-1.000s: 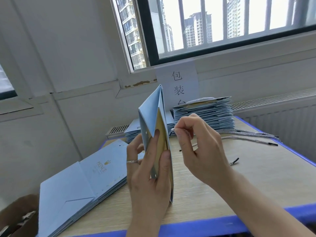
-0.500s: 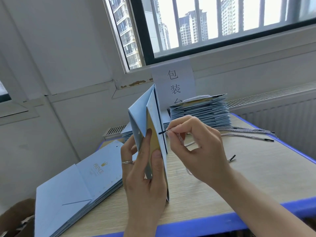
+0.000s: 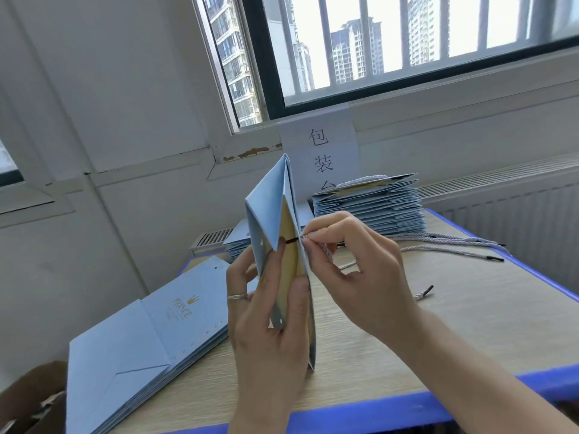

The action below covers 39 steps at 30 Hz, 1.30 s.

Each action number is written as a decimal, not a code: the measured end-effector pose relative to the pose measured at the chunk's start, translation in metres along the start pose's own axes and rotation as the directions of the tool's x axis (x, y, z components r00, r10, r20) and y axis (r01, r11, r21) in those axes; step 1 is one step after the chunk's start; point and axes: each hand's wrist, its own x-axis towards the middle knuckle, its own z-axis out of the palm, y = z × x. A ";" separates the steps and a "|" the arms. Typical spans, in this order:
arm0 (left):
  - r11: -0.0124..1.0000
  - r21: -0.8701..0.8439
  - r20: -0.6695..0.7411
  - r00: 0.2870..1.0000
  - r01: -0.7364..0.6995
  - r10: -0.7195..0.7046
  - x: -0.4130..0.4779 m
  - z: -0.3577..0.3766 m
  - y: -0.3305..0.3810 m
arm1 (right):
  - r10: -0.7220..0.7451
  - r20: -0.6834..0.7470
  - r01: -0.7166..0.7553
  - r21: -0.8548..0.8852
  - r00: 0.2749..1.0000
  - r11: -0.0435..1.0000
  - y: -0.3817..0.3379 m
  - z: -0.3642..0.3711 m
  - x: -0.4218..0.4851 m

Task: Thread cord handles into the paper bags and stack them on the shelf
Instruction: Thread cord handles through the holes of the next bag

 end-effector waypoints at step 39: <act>0.649 0.669 0.283 0.931 -0.363 0.229 0.031 -0.029 0.047 | 0.150 0.434 -0.156 -0.023 0.889 0.988 -0.022 -0.030 -0.028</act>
